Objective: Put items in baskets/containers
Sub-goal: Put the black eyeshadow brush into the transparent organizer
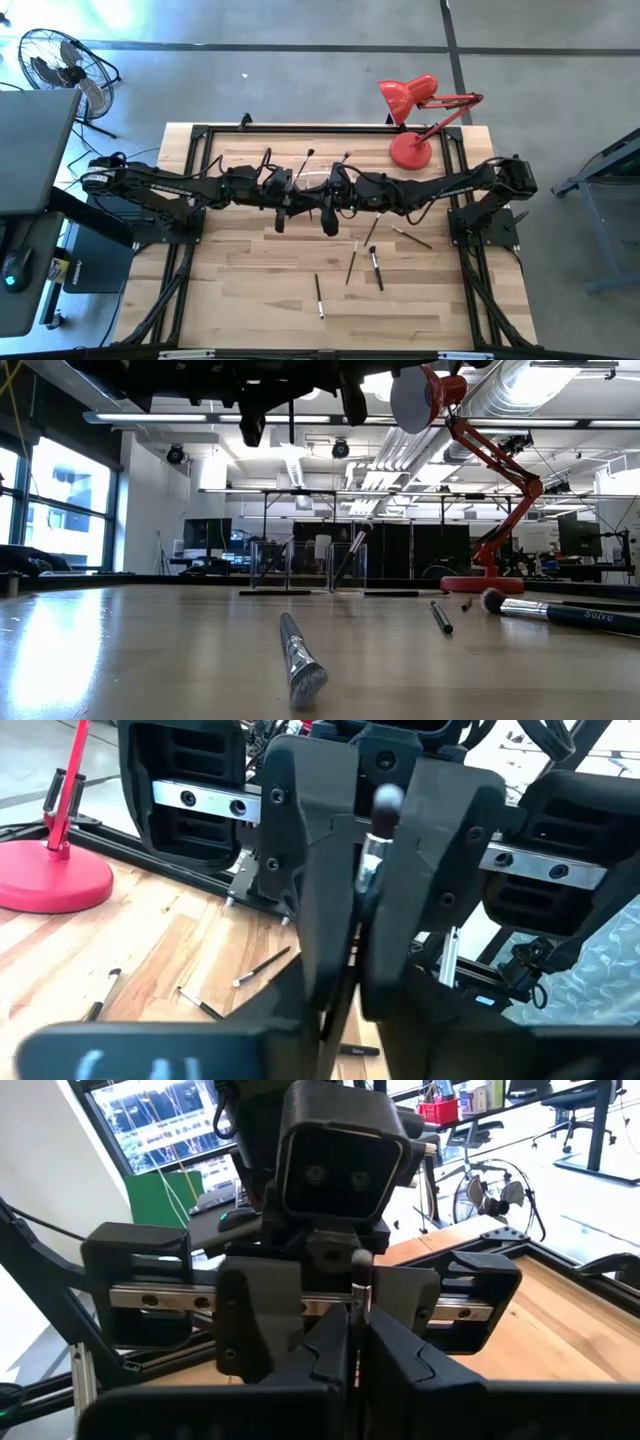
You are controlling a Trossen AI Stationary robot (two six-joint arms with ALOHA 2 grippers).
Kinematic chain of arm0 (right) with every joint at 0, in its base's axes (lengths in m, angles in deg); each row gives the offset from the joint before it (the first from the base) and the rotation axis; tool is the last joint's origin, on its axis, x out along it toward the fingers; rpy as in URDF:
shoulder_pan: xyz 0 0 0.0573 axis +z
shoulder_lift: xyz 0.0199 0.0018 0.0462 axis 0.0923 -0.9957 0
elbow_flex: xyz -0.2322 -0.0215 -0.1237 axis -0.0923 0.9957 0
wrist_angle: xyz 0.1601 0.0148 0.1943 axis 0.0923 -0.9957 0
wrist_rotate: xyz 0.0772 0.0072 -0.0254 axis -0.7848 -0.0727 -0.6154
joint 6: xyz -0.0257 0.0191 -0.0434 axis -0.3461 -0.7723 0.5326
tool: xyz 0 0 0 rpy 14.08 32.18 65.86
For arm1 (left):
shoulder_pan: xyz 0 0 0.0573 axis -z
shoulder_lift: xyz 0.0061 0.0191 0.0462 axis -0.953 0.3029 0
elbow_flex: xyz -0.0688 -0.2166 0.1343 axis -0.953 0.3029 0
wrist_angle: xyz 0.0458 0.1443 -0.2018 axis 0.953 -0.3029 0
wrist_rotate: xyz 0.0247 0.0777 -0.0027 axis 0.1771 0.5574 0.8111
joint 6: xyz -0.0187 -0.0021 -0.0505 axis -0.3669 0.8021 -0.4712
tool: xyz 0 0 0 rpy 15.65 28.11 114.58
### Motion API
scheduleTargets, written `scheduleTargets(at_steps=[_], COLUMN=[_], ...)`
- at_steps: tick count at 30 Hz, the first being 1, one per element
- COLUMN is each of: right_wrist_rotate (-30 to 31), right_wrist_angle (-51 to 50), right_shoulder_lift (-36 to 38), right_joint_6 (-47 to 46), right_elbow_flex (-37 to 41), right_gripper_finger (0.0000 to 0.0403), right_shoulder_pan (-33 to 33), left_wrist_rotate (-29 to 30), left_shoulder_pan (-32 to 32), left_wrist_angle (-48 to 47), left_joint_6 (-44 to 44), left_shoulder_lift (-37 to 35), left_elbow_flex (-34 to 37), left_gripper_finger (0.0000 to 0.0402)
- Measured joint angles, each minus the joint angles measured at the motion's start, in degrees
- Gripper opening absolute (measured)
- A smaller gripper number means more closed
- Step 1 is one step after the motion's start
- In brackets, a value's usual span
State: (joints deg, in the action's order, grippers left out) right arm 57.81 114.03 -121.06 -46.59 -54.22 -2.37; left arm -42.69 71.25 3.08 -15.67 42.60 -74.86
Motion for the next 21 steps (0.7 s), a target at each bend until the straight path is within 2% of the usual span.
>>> scheduleTargets(at_steps=[4, 8, 13, 21], right_wrist_rotate=[0.07, 2.95, 3.69, 6.07], right_wrist_angle=[-0.15, -0.77, -1.15, -6.29], right_shoulder_lift=[0.00, 0.00, 0.28, 1.73], right_joint_6=[0.00, 0.68, 2.42, 2.42], right_elbow_flex=[0.00, 0.00, 0.00, 0.00], right_gripper_finger=[0.0023, 0.0032, 0.0010, 0.0027], right_shoulder_pan=[-0.32, -0.31, -0.76, -2.99], left_wrist_rotate=[-0.01, 0.90, 7.09, 15.69], left_shoulder_pan=[0.00, 0.00, 0.00, -0.02], left_wrist_angle=[0.02, -0.35, -5.04, -15.94], left_joint_6=[0.09, 0.45, 6.82, 7.91], left_shoulder_lift=[0.00, 0.00, -0.26, -3.75], left_elbow_flex=[0.01, 0.01, 0.02, 0.13], left_gripper_finger=[0.0109, 0.0124, 0.0133, 0.0134])
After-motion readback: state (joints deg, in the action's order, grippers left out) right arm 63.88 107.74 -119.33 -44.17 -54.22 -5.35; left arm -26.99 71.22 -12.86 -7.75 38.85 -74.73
